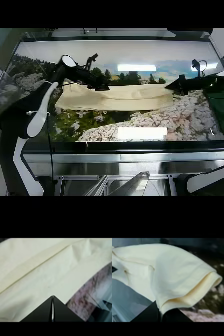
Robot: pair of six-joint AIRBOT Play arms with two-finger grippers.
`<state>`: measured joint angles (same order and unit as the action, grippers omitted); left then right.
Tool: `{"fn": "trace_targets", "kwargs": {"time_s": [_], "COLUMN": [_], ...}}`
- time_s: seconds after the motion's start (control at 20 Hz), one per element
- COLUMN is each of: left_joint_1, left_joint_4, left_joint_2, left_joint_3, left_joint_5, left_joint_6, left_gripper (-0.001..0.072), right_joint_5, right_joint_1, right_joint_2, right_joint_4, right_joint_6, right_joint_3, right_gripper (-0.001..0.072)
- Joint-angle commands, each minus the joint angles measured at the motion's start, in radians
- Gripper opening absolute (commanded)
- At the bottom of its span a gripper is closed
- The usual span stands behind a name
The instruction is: Fold the shirts.
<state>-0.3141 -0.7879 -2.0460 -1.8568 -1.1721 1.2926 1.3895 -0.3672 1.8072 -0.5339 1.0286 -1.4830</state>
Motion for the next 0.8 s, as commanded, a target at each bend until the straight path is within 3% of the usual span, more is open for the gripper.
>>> {"fn": "trace_targets", "kwargs": {"time_s": [0.0,0.15,0.45,0.65,0.75], "left_joint_1": [-0.120,-0.181,-0.217,-0.172,-0.114], "left_joint_4": [-0.109,-0.107,-0.101,-0.034,0.014], "left_joint_2": [-0.013,-0.077,-0.213,-0.098,-0.001], "left_joint_3": [0.038,0.027,-0.210,-0.172,-0.170], "left_joint_5": [0.286,0.318,0.194,0.095,-0.047], "left_joint_6": [0.050,0.076,0.131,0.131,0.130], "left_gripper": [-0.0001,0.0000,0.0000,0.0001,0.0001], "right_joint_5": [0.088,0.132,0.175,0.153,0.109], "right_joint_1": [0.001,0.017,0.119,0.183,0.227], "right_joint_2": [-0.056,-0.093,-0.124,-0.124,-0.124], "right_joint_4": [0.129,0.197,0.206,0.207,0.223], "right_joint_6": [0.024,0.088,0.169,0.211,0.233], "right_joint_3": [-0.057,-0.121,-0.174,-0.179,-0.180], "right_gripper": [0.0015,0.0015,0.0016,0.0015,0.0016]}}
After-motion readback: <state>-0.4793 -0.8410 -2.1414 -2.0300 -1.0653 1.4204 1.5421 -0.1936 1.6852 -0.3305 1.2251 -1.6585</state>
